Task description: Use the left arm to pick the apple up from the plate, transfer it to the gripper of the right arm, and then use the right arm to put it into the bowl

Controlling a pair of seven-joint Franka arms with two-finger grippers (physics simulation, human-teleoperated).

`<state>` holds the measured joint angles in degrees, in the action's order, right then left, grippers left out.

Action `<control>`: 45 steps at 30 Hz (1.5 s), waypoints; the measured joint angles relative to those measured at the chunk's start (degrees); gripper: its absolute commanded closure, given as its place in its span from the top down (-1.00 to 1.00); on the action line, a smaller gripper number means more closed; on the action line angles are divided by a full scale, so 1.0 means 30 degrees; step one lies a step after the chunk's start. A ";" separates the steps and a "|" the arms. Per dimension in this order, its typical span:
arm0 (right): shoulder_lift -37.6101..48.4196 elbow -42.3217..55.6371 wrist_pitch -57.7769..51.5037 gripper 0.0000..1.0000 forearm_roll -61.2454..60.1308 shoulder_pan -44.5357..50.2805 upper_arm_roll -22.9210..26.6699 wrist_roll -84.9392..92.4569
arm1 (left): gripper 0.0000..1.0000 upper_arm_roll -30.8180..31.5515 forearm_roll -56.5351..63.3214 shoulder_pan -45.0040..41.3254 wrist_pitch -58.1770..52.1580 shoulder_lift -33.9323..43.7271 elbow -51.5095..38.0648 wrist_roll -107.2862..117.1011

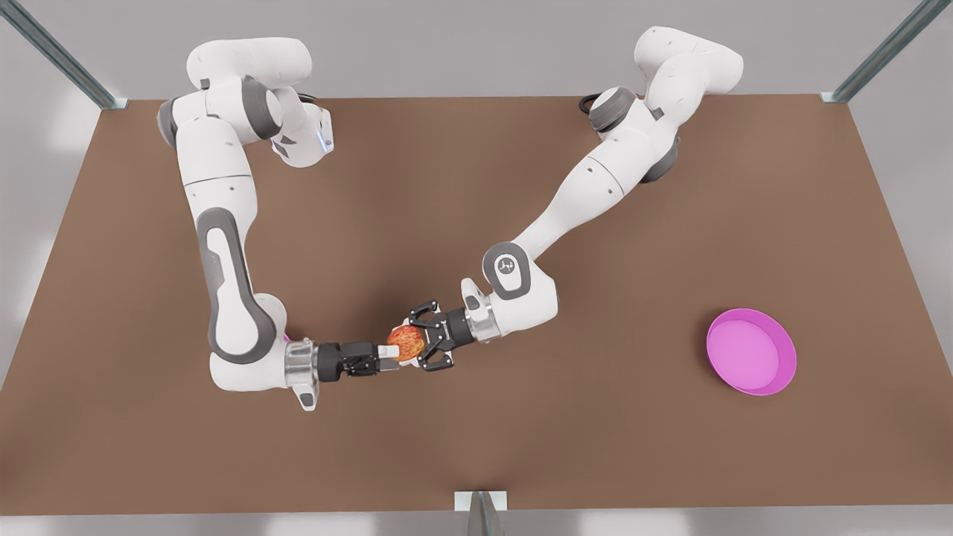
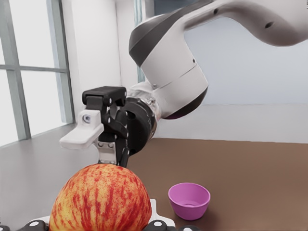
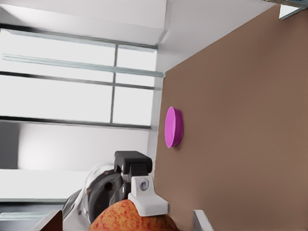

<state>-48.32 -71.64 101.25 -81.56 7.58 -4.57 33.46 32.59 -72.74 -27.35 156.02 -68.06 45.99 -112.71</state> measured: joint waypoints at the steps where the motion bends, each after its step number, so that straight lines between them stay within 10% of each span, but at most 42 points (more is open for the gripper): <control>1: 0.0025 -0.0049 0.0050 1.00 0.0051 0.0074 -0.0005 0.0108 | 0.49 0.0000 0.0000 0.0003 0.0013 0.0000 0.0000 -0.0097; 11: 0.0221 -0.0788 0.0123 0.97 0.0849 0.0933 -0.0080 0.0825 | 0.49 -0.0029 0.0004 0.0005 0.0070 -0.0001 0.0012 -0.0829; 16: 0.0261 -0.0786 0.0170 0.52 0.1052 0.1016 -0.0081 0.1071 | 0.49 -0.0057 0.0004 0.0004 0.0077 -0.0003 0.0012 -0.1072; 19: 0.0281 -0.0788 0.0187 0.52 0.1136 0.1019 -0.0079 0.1191 | 1.00 -0.0048 0.0014 0.0006 0.0074 0.0010 0.0027 -0.1157; 30: 0.1651 -0.1488 0.0046 0.52 0.6645 -0.0343 -0.0025 0.1549 | 1.00 -0.0402 0.0140 0.0080 0.0133 0.0337 0.0129 -0.0988; 38: 0.3111 -0.2641 -0.1029 0.52 1.5179 -0.3622 -0.0023 0.2268 | 1.00 -0.2562 1.6707 1.1340 -1.0874 0.8399 0.4698 0.5105; 42: 0.3401 -0.2695 -0.1300 0.53 1.8923 -0.4474 -0.0019 0.2799 | 1.00 -0.3261 2.4167 1.2461 -1.8054 1.2846 0.5240 1.0401; 45: 0.2979 -0.2687 -0.1122 0.53 2.0350 -0.4630 0.0016 0.3149 | 1.00 -0.9455 2.4476 0.8718 -2.0000 1.8378 1.0585 1.4330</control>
<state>-39.39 -79.70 97.88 -20.51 -6.31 -4.53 42.91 4.22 0.69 -1.20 96.02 -12.93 77.75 -69.72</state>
